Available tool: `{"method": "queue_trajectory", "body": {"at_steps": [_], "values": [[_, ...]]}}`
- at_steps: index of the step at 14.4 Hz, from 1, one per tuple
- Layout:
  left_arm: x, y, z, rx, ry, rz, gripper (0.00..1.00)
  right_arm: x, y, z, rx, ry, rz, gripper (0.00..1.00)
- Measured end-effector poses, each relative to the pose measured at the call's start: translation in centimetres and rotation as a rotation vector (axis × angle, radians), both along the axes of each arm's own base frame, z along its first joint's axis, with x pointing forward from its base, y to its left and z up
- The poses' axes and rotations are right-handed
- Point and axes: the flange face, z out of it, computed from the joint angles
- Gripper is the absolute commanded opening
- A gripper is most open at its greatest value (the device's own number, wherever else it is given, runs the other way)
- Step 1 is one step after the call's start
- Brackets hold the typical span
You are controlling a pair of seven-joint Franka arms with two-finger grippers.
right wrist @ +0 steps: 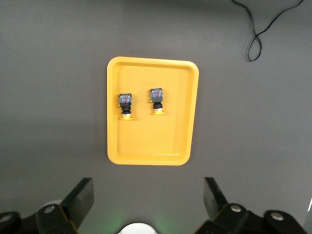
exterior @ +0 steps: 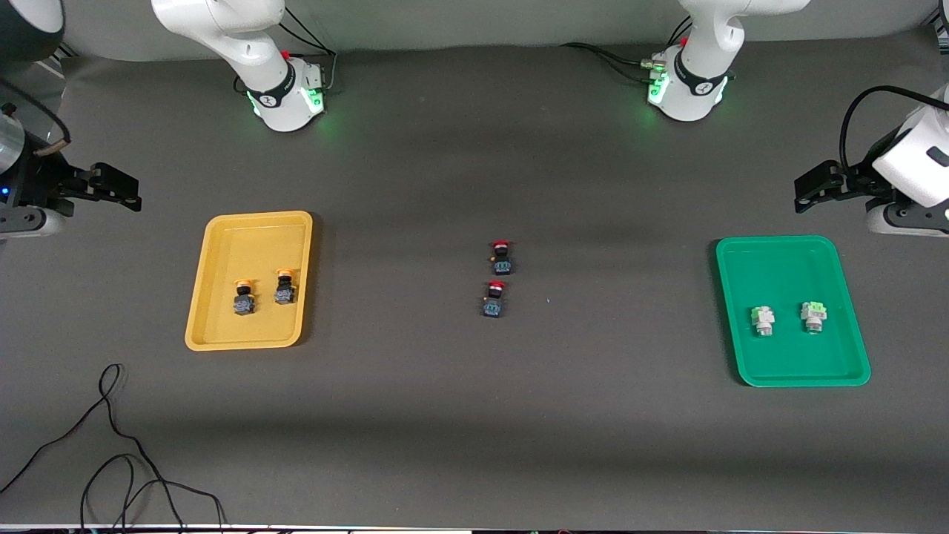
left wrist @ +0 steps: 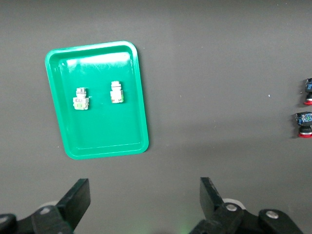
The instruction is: Place green and yellow buttons in trays
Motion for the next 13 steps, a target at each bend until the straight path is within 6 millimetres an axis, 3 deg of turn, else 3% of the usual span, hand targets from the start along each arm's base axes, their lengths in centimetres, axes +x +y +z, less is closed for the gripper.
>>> {"method": "queue_trajectory", "body": {"at_steps": [4,13], "values": [[0.02,0.01,0.01,0.000,-0.001,0.000,1.00,-0.16,-0.35,0.32,0.003,-0.079,-0.002,1.00],[0.03,0.01,0.03,0.000,-0.003,0.000,1.00,0.05,0.09,-0.02,0.003,-0.069,0.002,1.00]]}}
